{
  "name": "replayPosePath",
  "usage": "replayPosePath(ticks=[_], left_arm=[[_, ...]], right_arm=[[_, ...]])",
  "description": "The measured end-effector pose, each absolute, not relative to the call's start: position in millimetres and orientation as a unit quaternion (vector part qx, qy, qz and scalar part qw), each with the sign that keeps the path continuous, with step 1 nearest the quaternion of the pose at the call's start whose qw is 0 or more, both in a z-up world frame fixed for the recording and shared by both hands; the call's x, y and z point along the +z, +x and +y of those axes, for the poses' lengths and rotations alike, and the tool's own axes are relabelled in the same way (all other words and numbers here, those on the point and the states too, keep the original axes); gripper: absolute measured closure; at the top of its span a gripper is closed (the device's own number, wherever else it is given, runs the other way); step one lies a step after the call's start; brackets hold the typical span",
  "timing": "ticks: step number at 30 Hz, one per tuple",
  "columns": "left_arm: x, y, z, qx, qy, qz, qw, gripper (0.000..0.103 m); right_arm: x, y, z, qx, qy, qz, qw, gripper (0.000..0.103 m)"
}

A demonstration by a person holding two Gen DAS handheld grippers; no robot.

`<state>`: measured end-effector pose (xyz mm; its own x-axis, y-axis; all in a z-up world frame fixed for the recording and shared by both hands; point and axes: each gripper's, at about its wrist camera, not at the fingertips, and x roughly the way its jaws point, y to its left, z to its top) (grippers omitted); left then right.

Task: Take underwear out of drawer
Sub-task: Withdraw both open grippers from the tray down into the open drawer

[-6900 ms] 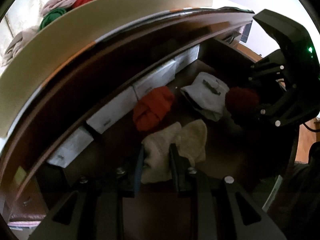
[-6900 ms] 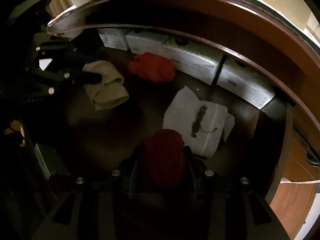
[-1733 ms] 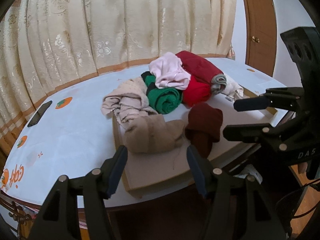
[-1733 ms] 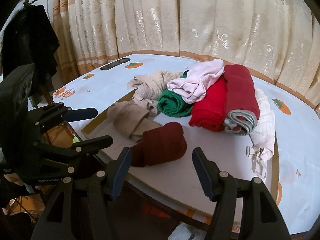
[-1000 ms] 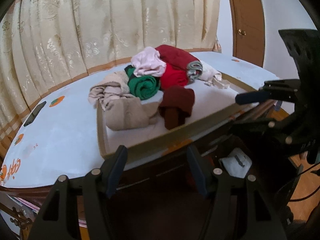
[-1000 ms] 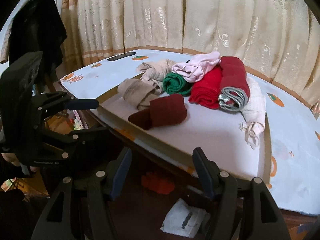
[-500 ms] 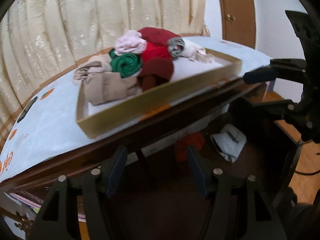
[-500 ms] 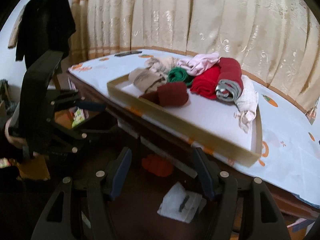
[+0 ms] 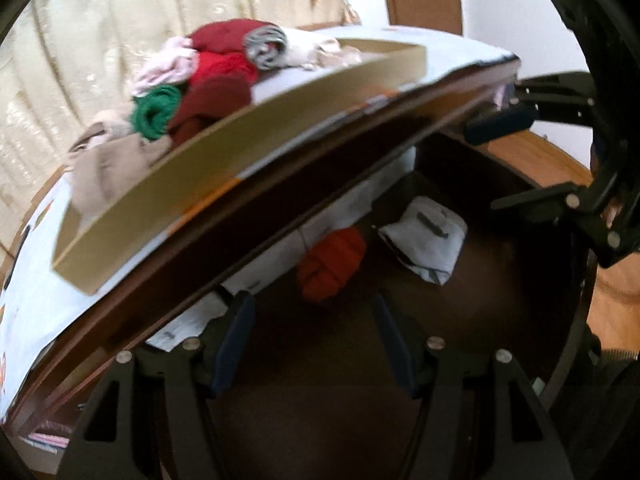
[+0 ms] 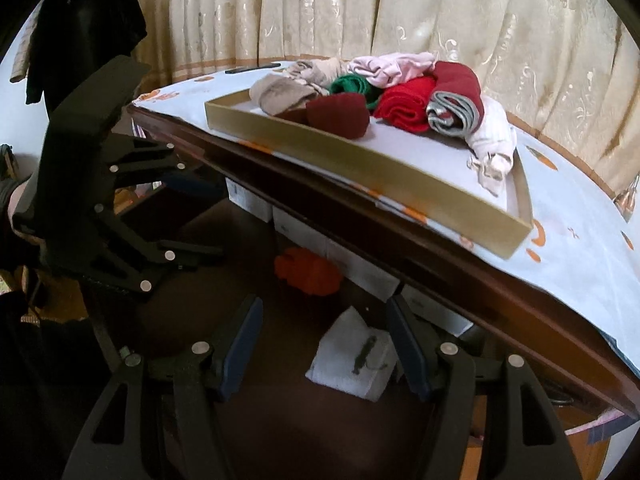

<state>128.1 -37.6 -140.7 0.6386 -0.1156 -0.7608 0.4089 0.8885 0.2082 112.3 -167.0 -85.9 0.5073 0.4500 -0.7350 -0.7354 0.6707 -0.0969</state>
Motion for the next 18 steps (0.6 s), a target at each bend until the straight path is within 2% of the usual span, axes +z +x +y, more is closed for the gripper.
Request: replayPosePath(ticks=[10, 18], left_arm=[[-160, 141, -58, -0.188, 0.245, 0.416, 0.855, 0.04], [-173, 146, -75, -0.204, 0.313, 0.401, 0.836, 0.04]], right_arm=[[-103, 113, -181, 0.33, -0.24, 0.382, 0.829, 0.037], [-115, 120, -179, 0.33, -0.26, 0.393, 0.818, 0.037]])
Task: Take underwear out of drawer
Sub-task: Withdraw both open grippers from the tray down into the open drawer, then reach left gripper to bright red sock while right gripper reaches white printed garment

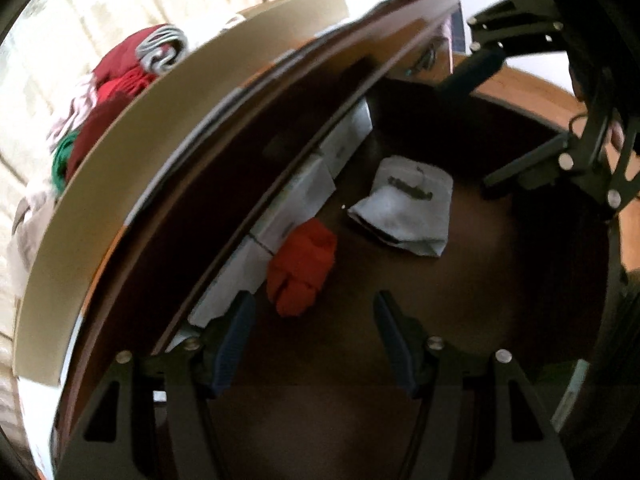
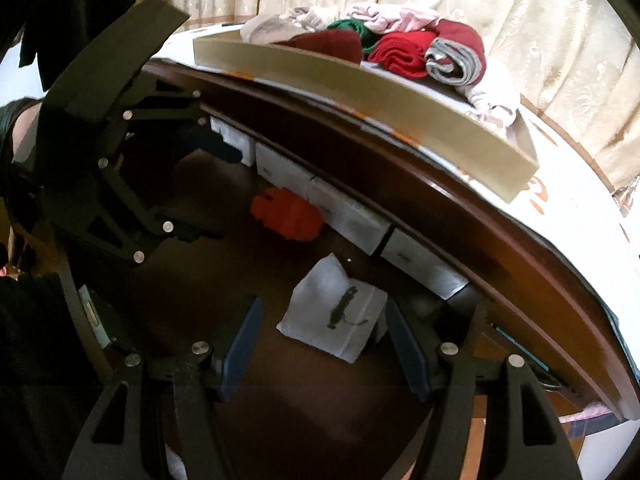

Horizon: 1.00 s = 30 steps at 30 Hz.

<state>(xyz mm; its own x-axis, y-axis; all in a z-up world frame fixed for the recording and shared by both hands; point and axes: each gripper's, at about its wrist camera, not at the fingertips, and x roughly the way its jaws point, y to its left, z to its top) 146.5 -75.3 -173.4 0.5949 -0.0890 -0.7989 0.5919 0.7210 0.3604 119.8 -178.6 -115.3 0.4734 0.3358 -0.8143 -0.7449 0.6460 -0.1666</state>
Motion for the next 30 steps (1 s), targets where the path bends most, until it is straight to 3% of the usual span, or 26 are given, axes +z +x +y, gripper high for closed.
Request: replayPosePath(ticks=[17, 30], left_arm=[[-214, 151, -98, -0.187, 0.453, 0.337, 0.804, 0.04], [-245, 161, -107, -0.203, 0.489, 0.333, 0.78, 0.039]], right_arm=[[-137, 115, -166, 0.319, -0.343, 0.38, 0.797, 0.037], [-154, 109, -153, 0.341, -0.398, 0.364, 0.77, 0.037]])
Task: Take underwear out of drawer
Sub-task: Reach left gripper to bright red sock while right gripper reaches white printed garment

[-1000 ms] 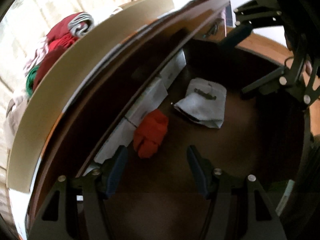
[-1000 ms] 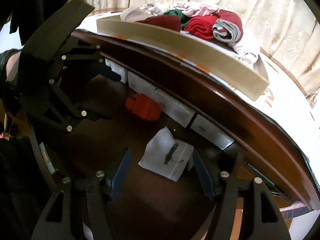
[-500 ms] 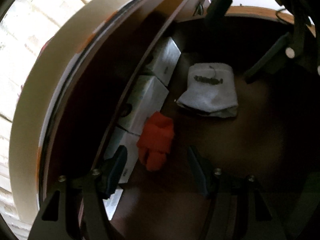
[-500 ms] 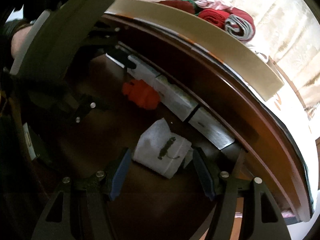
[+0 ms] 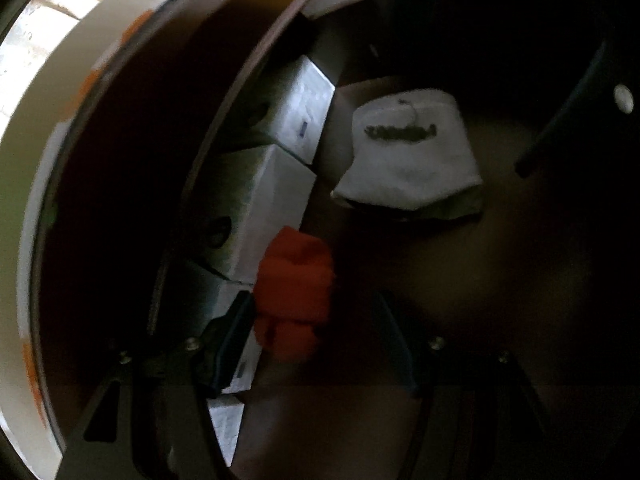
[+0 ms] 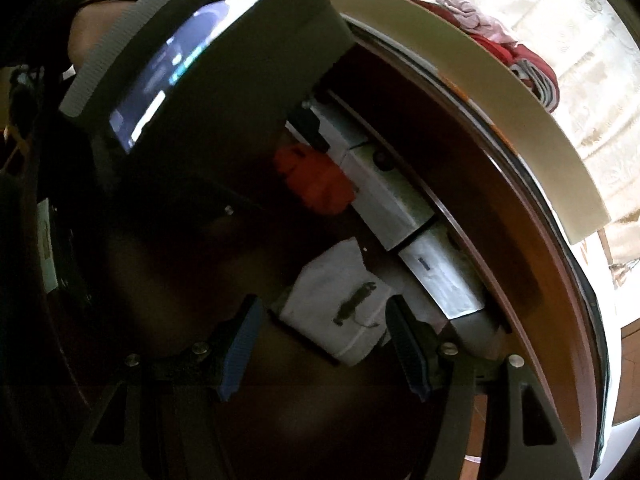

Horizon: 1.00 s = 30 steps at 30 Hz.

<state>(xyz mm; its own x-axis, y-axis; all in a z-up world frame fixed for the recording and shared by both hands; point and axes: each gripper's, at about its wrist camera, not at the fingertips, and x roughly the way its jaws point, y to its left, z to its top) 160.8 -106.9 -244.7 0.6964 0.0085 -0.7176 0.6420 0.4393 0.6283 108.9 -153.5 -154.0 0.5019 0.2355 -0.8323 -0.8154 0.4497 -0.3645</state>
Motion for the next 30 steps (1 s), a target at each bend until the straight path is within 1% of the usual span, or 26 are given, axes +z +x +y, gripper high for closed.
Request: replayPosePath(ticks=[8, 10, 12, 13, 14, 16, 17, 22, 30], left_arm=[[-258, 155, -111, -0.183, 0.533, 0.287, 0.775, 0.039], [-263, 155, -111, -0.176, 0.542, 0.273, 0.776, 0.043], [-267, 154, -111, -0.163, 0.553, 0.259, 0.775, 0.049], [-267, 154, -110, -0.161, 0.555, 0.254, 0.776, 0.059], [-268, 155, -110, -0.16, 0.554, 0.258, 0.775, 0.075], [-267, 156, -107, -0.161, 0.548, 0.265, 0.777, 0.077], [-266, 157, -105, -0.164, 0.545, 0.27, 0.777, 0.082], [-259, 157, -96, -0.166, 0.529, 0.295, 0.778, 0.085], [-238, 142, -77, -0.179, 0.458, 0.363, 0.792, 0.085]], right_arm=[[-163, 121, -155, 0.333, -0.414, 0.371, 0.761, 0.037], [-168, 123, -155, 0.331, -0.42, 0.376, 0.757, 0.037], [-173, 124, -155, 0.334, -0.422, 0.38, 0.752, 0.037], [-175, 124, -155, 0.334, -0.424, 0.382, 0.75, 0.037], [-175, 124, -153, 0.334, -0.425, 0.382, 0.75, 0.037], [-177, 124, -152, 0.338, -0.424, 0.389, 0.745, 0.037], [-177, 125, -152, 0.339, -0.424, 0.391, 0.743, 0.037], [-182, 125, -148, 0.336, -0.446, 0.391, 0.732, 0.037], [-194, 125, -137, 0.317, -0.512, 0.374, 0.706, 0.037]])
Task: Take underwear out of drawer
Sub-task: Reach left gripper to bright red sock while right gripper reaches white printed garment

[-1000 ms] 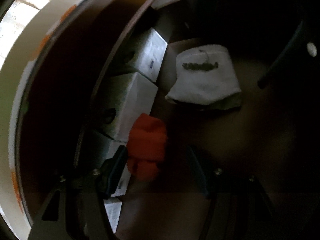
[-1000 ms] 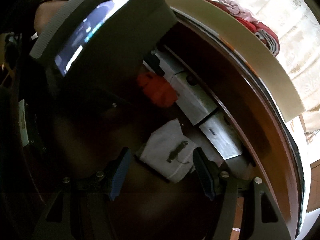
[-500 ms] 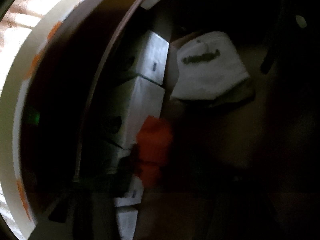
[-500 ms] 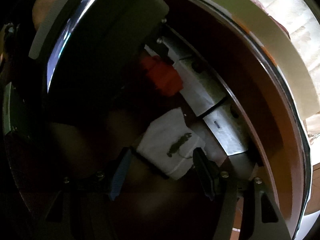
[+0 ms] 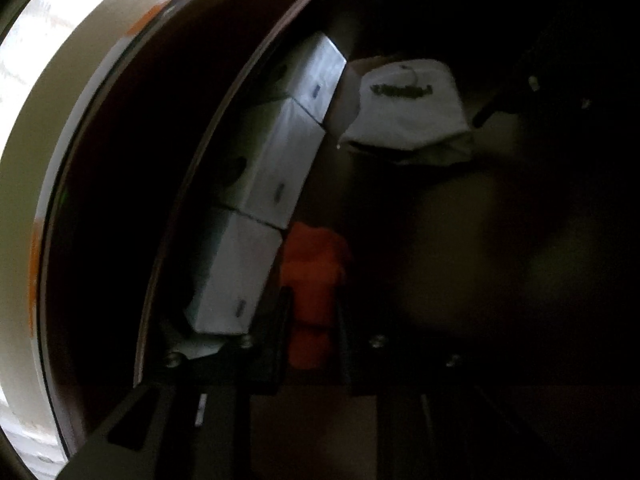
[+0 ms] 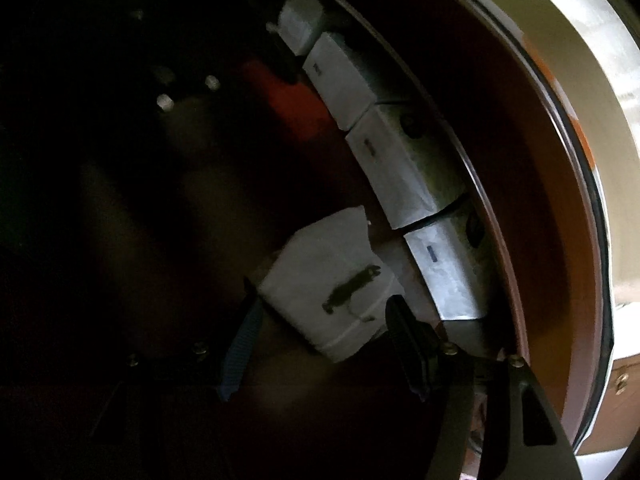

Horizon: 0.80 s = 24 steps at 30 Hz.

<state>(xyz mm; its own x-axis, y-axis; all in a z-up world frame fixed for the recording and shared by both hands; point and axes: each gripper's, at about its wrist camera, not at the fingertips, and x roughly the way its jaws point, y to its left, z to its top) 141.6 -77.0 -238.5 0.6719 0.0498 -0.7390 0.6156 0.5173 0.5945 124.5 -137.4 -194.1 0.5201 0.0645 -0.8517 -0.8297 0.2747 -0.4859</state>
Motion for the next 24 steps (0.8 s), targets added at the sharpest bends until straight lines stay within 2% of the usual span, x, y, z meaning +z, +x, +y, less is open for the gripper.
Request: replayPosePath(ticks=[13, 24], left_arm=[[-235, 147, -73, -0.186, 0.413, 0.379, 0.807, 0.085], [-227, 147, -63, -0.184, 0.398, 0.386, 0.812, 0.085]], right_arm=[[-212, 146, -109, 0.316, -0.558, 0.38, 0.667, 0.037], [-210, 180, -118, 0.325, -0.452, 0.466, 0.687, 0.037]])
